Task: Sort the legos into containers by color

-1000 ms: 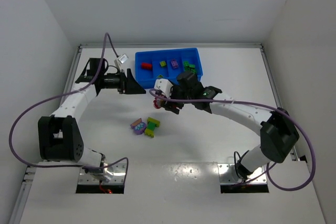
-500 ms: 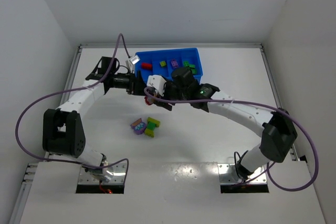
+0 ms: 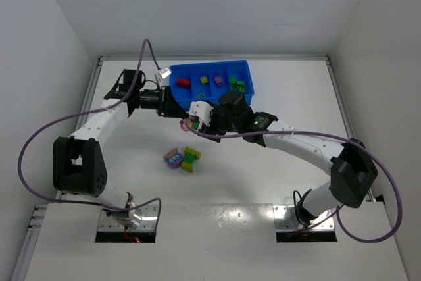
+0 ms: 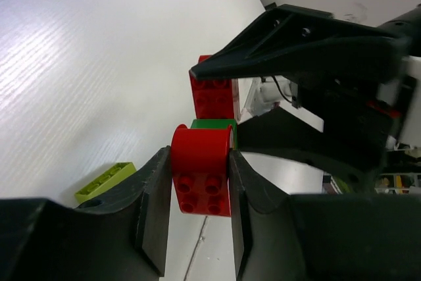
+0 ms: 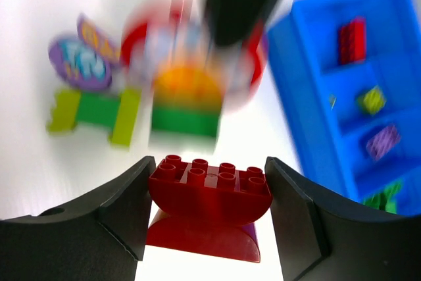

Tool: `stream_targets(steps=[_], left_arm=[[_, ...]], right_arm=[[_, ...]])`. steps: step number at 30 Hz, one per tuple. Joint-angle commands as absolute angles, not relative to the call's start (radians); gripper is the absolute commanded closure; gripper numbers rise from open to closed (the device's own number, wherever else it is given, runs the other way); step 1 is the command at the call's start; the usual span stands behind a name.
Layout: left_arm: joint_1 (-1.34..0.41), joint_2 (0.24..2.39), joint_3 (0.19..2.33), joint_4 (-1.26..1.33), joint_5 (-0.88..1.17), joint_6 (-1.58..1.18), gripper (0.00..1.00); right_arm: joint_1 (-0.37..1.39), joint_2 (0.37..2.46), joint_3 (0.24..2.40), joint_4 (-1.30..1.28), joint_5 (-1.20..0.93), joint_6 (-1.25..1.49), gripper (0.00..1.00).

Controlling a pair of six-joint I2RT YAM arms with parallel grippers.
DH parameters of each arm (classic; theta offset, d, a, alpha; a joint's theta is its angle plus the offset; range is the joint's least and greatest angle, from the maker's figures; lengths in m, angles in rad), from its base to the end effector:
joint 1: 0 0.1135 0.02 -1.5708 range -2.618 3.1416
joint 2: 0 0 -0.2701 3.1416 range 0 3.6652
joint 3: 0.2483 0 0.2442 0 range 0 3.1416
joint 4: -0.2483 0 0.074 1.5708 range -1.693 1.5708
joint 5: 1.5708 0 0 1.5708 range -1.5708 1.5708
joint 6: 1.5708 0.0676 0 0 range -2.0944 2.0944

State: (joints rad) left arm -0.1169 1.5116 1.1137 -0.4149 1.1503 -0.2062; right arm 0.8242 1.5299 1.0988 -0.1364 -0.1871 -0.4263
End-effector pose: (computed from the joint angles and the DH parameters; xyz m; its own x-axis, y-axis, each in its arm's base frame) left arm 0.3060 -0.0981 0.2730 -0.8433 0.0149 -0.5372 0.5090 0.3425 -0.7897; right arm 0.2404 0.2783 0.2635 0.0099 -0.5876 -0.8091 -0.9046 0.3396 -0.2576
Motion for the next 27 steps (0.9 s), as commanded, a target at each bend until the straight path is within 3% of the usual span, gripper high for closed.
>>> stream_targets(steps=[1, 15, 27], left_arm=[[-0.051, 1.496, 1.146, -0.377, 1.23, -0.175, 1.0], [-0.021, 1.603, 1.328, -0.296, 1.108, -0.244, 1.0], [-0.081, 1.571, 1.276, -0.278, 1.086, -0.253, 1.0]], right_arm=[[0.779, 1.46, 1.019, -0.176, -0.153, -0.454, 1.0], [0.71, 1.371, 0.943, -0.225, -0.176, -0.39, 1.0], [0.509, 1.434, 1.031, -0.227, -0.468, 0.055, 1.0]])
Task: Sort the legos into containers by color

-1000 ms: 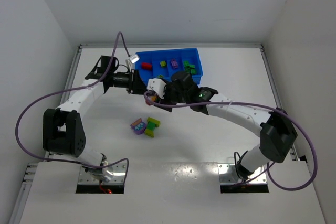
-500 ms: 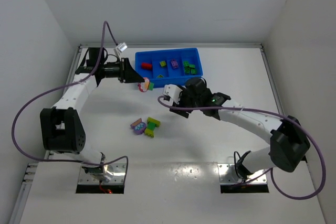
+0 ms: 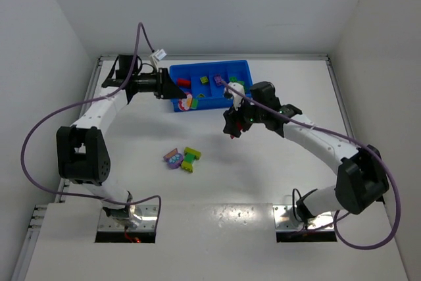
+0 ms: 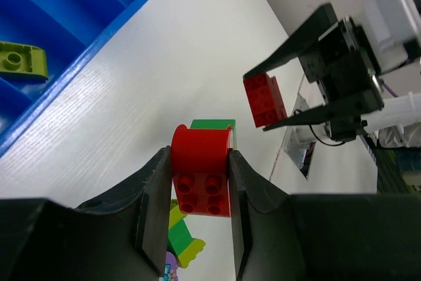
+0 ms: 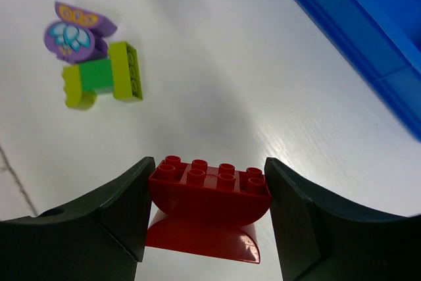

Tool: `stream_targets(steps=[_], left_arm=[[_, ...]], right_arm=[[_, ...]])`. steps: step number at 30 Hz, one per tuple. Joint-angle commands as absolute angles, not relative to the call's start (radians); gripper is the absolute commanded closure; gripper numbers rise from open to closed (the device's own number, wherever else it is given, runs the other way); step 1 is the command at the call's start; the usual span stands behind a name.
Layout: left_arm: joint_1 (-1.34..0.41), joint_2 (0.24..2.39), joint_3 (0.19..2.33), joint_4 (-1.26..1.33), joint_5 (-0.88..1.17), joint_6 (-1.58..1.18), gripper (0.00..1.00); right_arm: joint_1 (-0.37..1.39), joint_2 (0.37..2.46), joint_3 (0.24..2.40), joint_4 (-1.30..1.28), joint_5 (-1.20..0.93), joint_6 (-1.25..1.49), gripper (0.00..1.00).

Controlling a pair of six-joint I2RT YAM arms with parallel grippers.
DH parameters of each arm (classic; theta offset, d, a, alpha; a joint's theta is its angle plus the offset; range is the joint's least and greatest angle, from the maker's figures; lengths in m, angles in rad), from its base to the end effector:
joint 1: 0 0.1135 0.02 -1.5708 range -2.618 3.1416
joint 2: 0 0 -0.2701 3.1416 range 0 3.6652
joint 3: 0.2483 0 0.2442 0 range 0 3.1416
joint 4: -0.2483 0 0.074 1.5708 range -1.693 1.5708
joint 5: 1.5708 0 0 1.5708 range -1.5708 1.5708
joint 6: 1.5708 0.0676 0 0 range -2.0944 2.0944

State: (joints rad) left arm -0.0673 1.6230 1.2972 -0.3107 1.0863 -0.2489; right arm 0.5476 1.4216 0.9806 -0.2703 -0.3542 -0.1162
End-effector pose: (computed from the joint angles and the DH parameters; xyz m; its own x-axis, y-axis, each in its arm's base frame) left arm 0.3575 -0.0841 0.3016 -0.7574 -0.0639 -0.6498 0.5724 0.4138 -0.7079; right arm 0.2641 0.1885 0.2441 -0.4710 -0.4146 -0.7787 -0.7724 0.6201 0.1371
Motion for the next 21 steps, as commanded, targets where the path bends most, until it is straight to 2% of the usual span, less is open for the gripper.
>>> stream_targets(steps=[1, 7, 14, 17, 21], left_arm=[[-0.081, 1.571, 1.276, -0.269, 1.086, -0.253, 1.0], [-0.1, 1.496, 1.218, -0.268, 1.046, -0.242, 1.0], [-0.1, 1.411, 1.129, -0.268, 1.037, -0.233, 1.0], [-0.1, 1.387, 1.097, -0.268, 1.046, -0.233, 1.0], [-0.1, 1.355, 1.069, -0.268, 1.057, -0.233, 1.0]], right_arm=[[0.499, 1.445, 1.04, -0.216, -0.489, 0.075, 1.0], [0.451, 1.489, 1.049, -0.235, -0.573, 0.127, 1.0], [0.462, 1.532, 1.04, -0.264, -0.653, 0.06, 1.0], [0.462, 1.568, 1.063, -0.278, -0.748, 0.06, 0.91], [0.453, 1.627, 1.092, -0.278, -0.842, 0.104, 0.94]])
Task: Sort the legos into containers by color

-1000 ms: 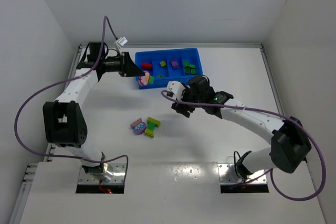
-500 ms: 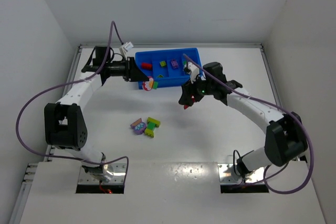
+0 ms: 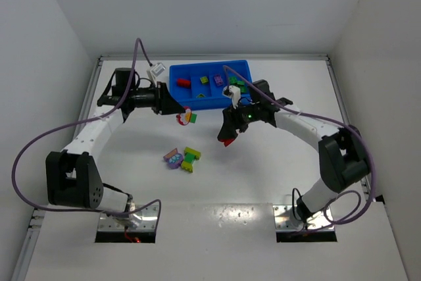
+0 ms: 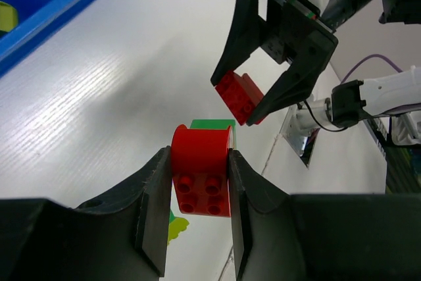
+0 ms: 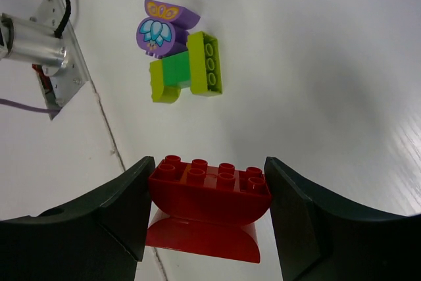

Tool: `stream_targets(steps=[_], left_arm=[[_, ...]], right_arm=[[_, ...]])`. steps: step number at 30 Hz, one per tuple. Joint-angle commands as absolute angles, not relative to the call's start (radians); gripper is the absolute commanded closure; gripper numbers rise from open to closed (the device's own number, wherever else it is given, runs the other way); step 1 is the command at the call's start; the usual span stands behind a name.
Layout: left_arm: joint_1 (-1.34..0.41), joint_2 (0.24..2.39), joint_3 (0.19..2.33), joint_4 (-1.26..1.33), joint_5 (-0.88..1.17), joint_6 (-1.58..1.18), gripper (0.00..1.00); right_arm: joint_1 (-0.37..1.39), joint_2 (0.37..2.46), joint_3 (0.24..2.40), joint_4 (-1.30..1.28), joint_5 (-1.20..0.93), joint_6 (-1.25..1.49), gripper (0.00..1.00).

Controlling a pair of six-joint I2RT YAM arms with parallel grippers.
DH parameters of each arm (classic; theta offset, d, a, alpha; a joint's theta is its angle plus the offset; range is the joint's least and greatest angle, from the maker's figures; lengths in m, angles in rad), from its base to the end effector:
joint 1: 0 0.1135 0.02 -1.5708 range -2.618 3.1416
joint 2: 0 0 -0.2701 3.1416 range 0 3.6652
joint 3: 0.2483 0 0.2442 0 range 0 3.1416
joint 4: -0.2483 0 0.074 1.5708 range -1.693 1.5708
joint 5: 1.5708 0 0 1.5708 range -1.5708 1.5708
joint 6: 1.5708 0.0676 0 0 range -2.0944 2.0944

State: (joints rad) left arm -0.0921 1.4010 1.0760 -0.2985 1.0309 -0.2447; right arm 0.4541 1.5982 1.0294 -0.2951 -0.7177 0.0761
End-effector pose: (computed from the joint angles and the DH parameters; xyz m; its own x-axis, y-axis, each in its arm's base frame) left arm 0.2995 -0.0859 0.2975 -0.7435 -0.0564 -0.6663 0.5778 0.4475 -0.6826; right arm 0.2863 0.1892 0.2116 -0.7357 -0.2953 -0.6096 -0.6603 0.5136 0.5480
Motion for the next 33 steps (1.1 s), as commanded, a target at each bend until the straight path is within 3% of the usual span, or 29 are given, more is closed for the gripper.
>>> stream_targets(steps=[1, 4, 7, 12, 15, 17, 20, 27, 33], left_arm=[[-0.1, 1.355, 1.06, -0.268, 1.057, -0.233, 1.0], [-0.1, 1.344, 1.06, -0.268, 1.057, -0.233, 1.0], [-0.1, 1.335, 1.051, -0.268, 1.057, -0.233, 1.0], [-0.091, 1.325, 1.042, -0.268, 1.035, -0.233, 1.0], [-0.091, 1.325, 1.042, -0.278, 1.026, -0.224, 1.0], [-0.091, 1.325, 1.042, -0.278, 1.026, -0.224, 1.0], [-0.081, 1.325, 1.032, -0.287, 1.04, -0.224, 1.0], [-0.081, 1.325, 1.023, -0.287, 1.144, -0.212, 1.0], [-0.081, 1.335, 1.041, -0.278, 1.186, -0.212, 1.0]], right_arm=[[0.453, 1.637, 1.092, -0.278, -0.795, 0.104, 0.94], [0.482, 1.646, 1.103, -0.265, -0.636, 0.008, 1.0], [0.518, 1.675, 1.121, -0.275, -0.374, -0.076, 1.0], [0.56, 1.698, 1.089, -0.194, -0.141, -0.137, 1.0], [0.581, 1.707, 1.089, -0.193, -0.129, -0.149, 0.63], [0.581, 1.707, 1.098, -0.202, -0.179, -0.138, 0.33], [0.56, 1.698, 1.134, -0.229, -0.337, -0.123, 0.16], [0.502, 1.715, 1.307, -0.4, -0.905, -0.1, 0.13], [0.502, 1.724, 1.336, -0.333, -1.077, 0.051, 0.13]])
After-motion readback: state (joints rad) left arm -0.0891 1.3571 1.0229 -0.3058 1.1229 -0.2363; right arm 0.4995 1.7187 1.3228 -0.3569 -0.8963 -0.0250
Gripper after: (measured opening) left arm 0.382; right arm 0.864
